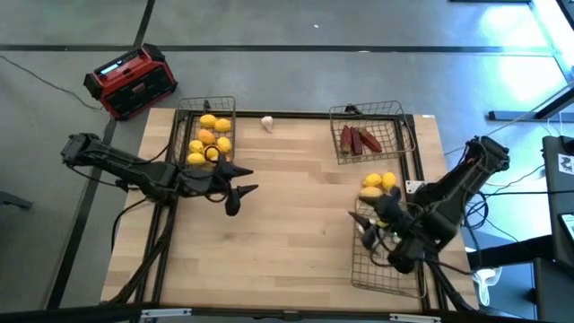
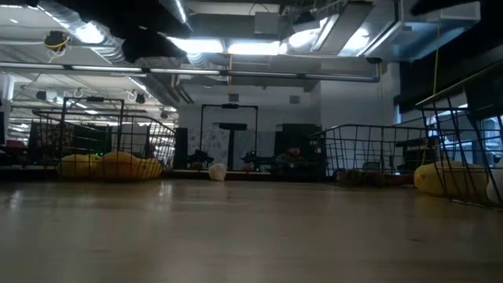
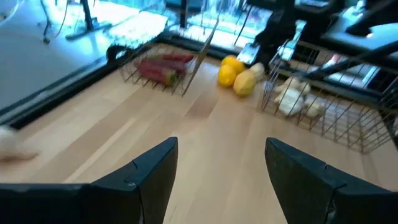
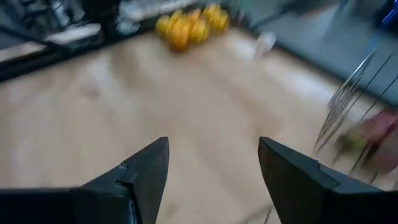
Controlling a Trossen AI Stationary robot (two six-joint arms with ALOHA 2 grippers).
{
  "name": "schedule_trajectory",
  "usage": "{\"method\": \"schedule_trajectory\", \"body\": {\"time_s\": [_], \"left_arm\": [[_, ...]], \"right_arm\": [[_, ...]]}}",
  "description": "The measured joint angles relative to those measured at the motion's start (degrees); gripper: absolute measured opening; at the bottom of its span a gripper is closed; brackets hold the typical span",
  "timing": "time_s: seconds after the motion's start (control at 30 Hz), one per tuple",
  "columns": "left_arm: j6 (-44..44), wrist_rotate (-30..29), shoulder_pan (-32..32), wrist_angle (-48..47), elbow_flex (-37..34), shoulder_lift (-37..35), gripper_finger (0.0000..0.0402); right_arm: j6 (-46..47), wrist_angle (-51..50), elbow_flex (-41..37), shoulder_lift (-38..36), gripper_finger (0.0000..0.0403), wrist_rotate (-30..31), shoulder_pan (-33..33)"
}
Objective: Sort produce into baskets
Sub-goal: Put the white garlic into the bottom wire basket
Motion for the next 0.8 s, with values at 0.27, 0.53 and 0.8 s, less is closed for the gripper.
{"method": "schedule_trajectory", "body": {"time_s": [0.27, 0.53, 0.8], "left_arm": [[2.82, 0.26, 4.00, -2.06, 7.45, 8.84, 0.0237], [-3.84, 0.24, 13.67, -16.72, 21.53, 18.60, 0.0237], [-4.11, 2.63, 23.59, -26.08, 32.12, 28.70, 0.0237]], "right_arm": [[-12.48, 1.81, 0.01, 1.32, 0.0245, -8.11, -11.09], [-18.67, 1.83, 0.01, 2.67, 0.0245, -8.28, -15.48], [-20.66, 1.74, 0.01, 3.31, 0.0245, -9.33, -16.05]]}}
